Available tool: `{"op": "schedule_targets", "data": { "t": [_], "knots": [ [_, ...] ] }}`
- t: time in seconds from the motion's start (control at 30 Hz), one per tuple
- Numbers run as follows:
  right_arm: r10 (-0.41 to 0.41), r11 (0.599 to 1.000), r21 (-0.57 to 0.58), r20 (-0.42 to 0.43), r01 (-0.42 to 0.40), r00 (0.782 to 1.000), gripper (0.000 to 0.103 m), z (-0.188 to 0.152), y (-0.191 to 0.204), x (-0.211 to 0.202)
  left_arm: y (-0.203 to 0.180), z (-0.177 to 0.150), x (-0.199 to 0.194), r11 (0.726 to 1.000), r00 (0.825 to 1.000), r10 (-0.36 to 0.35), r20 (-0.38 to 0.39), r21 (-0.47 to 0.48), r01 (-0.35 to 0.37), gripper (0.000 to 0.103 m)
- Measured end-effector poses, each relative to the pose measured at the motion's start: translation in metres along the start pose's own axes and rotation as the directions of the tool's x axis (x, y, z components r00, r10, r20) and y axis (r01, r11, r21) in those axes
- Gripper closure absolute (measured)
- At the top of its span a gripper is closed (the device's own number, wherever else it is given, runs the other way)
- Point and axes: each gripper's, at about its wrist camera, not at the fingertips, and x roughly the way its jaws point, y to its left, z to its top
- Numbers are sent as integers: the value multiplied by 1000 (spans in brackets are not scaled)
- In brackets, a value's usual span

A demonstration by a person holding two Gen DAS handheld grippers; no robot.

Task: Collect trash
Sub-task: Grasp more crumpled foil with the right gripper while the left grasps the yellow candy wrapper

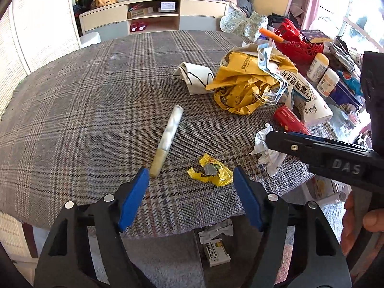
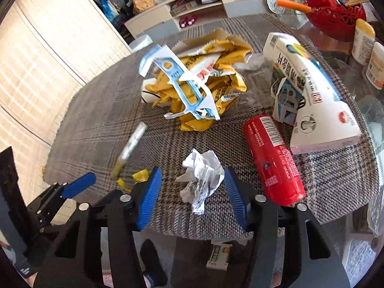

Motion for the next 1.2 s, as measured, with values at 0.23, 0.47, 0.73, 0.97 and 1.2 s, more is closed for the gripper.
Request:
{"op": "schedule_targets", "data": {
  "t": [0.23,0.47,0.73,0.97,1.2],
  "knots": [
    [-24,1000,-9,-14,24,1000,86,-1,-5,15,-9,3,25,1000,999,-15,-40,15,16,35],
    [-45,999,-30,10,45,999,87,-7,-19,4,-19,2,41,999,998,-14,-62,46,17,50],
    [-19,1000,-4,22,20,1000,87,-23,-35,-8,-22,-5,36,997,999,-6,-47,75,9,84],
    [-35,999,-22,32,36,999,87,-41,-30,-29,-30,-24,19,997,999,-21,-41,77,24,94],
    [-41,999,-31,52,42,998,87,-73,-29,-56,-42,-55,-7,996,998,-53,-28,65,54,94]
  ]
}}
